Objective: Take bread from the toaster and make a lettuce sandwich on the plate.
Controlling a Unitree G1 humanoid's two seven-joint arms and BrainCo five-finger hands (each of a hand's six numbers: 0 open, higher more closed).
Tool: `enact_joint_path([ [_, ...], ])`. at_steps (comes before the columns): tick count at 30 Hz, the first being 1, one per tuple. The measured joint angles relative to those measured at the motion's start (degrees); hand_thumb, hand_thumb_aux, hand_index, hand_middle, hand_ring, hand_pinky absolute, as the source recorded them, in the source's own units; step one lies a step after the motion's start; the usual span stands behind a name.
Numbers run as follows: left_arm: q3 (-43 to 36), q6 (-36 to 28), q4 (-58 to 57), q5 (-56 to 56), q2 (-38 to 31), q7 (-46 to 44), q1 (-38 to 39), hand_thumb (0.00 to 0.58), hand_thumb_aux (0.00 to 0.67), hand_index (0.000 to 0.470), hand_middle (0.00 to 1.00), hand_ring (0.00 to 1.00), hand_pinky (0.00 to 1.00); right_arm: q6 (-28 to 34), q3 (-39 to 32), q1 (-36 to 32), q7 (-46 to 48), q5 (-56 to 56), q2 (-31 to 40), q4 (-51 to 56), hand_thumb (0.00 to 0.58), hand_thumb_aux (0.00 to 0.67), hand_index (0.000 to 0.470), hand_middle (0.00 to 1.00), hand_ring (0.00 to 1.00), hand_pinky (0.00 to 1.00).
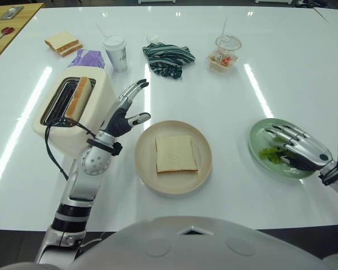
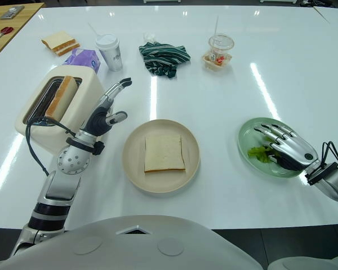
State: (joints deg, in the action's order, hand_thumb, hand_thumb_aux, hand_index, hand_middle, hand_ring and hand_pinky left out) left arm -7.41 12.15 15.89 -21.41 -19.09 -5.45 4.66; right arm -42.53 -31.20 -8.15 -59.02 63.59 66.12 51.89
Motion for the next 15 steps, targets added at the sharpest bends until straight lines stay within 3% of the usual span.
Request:
enact_joint_path([
  [11,0.0,0.6,-1.0,0.0,0.0,0.2,0.0,0.0,0.0,0.0,0.0,0.0,0.0,-3.2,3.9,-0.2,-0.5,-4.8,0.5,-4.1,0.58,0.67,0.47,0.0,0.0,0.0],
  [15,-0.1,0.8,-1.5,-0.1,0.0,0.2,-0.1,0.0,0.0,0.0,0.0,0.0,0.0,-4.4,7.7,1.0,2.1,-7.2,2.7,-12.9,0.58,0.67,0.47,0.0,0.0,0.0],
])
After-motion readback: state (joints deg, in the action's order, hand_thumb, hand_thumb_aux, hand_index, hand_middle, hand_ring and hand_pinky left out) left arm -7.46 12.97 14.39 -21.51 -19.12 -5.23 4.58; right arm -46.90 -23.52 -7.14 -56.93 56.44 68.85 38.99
